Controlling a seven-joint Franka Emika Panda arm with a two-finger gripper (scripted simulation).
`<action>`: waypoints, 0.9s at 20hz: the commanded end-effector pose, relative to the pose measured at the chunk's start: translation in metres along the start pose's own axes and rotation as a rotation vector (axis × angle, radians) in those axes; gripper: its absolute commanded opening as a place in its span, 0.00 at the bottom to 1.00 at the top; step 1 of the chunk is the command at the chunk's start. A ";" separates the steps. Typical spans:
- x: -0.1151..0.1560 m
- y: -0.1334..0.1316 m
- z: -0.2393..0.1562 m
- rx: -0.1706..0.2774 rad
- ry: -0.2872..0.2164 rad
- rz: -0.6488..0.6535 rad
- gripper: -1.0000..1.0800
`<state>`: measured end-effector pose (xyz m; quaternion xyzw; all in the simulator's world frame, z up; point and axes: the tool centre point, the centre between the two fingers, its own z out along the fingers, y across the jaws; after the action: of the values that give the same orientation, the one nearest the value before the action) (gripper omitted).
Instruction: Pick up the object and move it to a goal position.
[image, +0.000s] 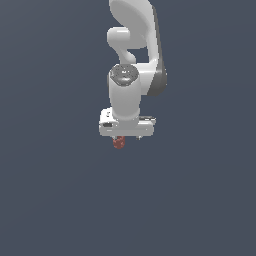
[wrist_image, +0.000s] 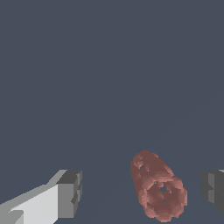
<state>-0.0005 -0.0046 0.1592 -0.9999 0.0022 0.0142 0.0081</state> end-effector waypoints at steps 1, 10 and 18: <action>0.000 0.000 0.000 0.000 0.000 0.000 0.96; -0.004 0.028 -0.004 -0.013 -0.006 0.003 0.96; -0.005 0.029 -0.003 -0.013 -0.005 -0.010 0.96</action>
<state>-0.0053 -0.0327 0.1623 -0.9999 -0.0004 0.0167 0.0016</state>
